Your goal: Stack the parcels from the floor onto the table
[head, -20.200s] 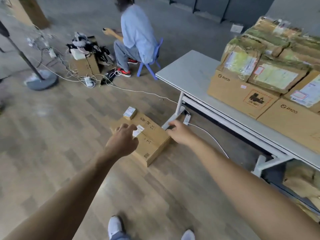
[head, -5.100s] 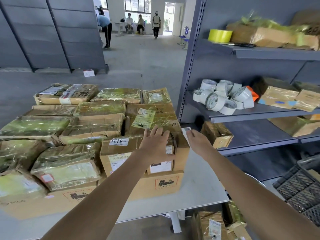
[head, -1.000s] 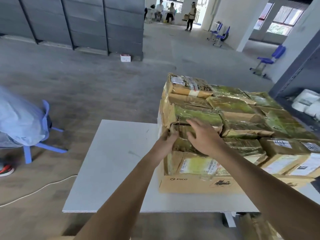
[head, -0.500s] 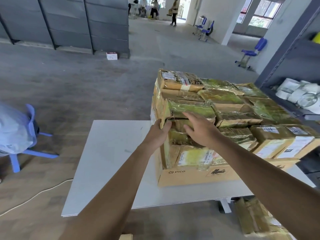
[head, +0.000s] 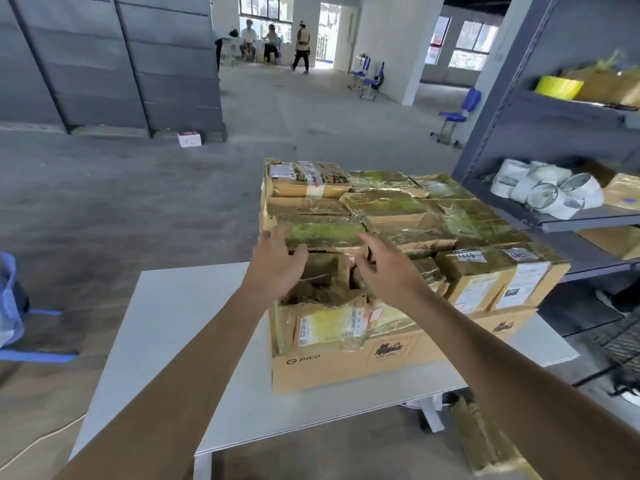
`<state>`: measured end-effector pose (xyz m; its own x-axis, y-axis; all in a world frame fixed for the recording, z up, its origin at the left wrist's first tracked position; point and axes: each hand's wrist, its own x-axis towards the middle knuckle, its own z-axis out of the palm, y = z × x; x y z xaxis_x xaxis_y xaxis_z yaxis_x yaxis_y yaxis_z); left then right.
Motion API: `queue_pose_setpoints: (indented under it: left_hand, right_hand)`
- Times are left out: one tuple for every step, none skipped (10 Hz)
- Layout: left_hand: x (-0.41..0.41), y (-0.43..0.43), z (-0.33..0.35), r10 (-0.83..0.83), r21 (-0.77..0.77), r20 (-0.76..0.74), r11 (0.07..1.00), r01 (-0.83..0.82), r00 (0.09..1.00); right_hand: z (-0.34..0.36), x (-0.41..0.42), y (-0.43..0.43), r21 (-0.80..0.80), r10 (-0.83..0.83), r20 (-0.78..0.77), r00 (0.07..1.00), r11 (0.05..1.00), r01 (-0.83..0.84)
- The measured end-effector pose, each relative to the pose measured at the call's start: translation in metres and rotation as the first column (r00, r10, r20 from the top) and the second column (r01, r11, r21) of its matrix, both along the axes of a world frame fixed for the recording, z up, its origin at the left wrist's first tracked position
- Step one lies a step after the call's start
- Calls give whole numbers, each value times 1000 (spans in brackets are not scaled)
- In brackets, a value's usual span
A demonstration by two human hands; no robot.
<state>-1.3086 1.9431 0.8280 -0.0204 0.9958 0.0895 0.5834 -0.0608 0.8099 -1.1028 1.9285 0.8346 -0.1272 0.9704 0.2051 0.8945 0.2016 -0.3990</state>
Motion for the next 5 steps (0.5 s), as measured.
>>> queue_pose_setpoints:
  left_hand:
    - [16, -4, 12, -29, 55, -162, 998, 38, 986]
    - [37, -7, 18, -48, 85, -374, 993, 86, 926]
    - [58, -10, 17, -80, 62, -574, 988, 141, 815]
    - [73, -11, 11, -125, -33, -650, 990, 137, 749]
    - [88, -15, 13, -114, -24, -616, 992, 127, 779]
  right_hand:
    - [7, 32, -4, -2, -44, -52, 998, 999, 44]
    - [9, 66, -4, -13, -80, -55, 995, 997, 79]
    - [11, 94, -2, -33, -94, -79, 992, 995, 91]
    - [6, 117, 1, -59, -74, -99, 992, 996, 68]
    - [10, 131, 0, -53, -42, -125, 991, 998, 36]
